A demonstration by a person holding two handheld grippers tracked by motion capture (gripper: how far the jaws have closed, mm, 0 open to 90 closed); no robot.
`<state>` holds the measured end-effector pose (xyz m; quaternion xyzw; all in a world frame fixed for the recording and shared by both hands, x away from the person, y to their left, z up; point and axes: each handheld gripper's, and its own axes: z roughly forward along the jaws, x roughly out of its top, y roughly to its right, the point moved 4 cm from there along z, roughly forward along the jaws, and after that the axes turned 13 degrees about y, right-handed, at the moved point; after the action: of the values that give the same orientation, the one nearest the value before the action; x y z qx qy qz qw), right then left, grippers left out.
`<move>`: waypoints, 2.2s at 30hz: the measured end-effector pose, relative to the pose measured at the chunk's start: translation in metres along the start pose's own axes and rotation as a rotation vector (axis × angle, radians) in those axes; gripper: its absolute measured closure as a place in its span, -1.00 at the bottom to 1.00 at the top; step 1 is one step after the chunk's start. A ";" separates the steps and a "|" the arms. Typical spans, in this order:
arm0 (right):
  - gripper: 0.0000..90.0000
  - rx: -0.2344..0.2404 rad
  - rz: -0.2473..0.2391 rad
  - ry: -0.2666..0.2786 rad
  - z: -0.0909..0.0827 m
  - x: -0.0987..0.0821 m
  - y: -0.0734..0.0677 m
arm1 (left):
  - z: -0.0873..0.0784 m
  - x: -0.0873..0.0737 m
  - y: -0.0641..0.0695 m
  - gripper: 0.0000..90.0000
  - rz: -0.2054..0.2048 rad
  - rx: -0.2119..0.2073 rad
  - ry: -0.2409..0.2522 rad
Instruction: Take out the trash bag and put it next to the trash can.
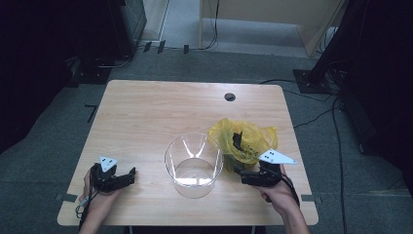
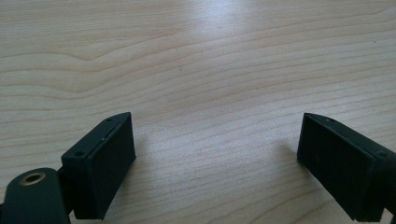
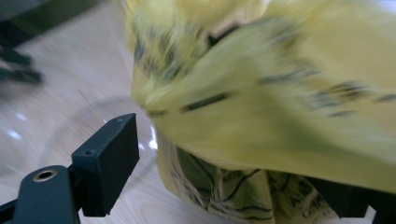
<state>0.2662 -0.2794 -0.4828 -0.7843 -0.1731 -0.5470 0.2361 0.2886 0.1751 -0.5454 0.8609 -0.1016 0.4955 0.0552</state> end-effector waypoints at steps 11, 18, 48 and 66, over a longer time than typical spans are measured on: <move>0.54 -0.069 -0.006 0.096 0.021 -0.013 0.003 | 0.001 0.001 0.000 -0.76 0.000 0.000 0.000; -0.41 0.024 -0.037 0.187 0.022 0.001 -0.010 | 0.001 0.001 0.000 -0.76 0.001 0.000 0.000; -0.76 -0.436 -0.022 -0.125 -0.056 -0.065 0.099 | 0.001 0.001 0.000 -0.76 -0.001 0.001 0.001; -0.86 -0.568 0.082 -0.174 -0.054 -0.069 0.112 | 0.001 0.001 0.000 -0.76 0.001 0.000 0.000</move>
<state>0.2600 -0.4029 -0.5527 -0.8692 -0.0012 -0.4942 0.0134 0.2898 0.1752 -0.5453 0.8608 -0.1018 0.4957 0.0549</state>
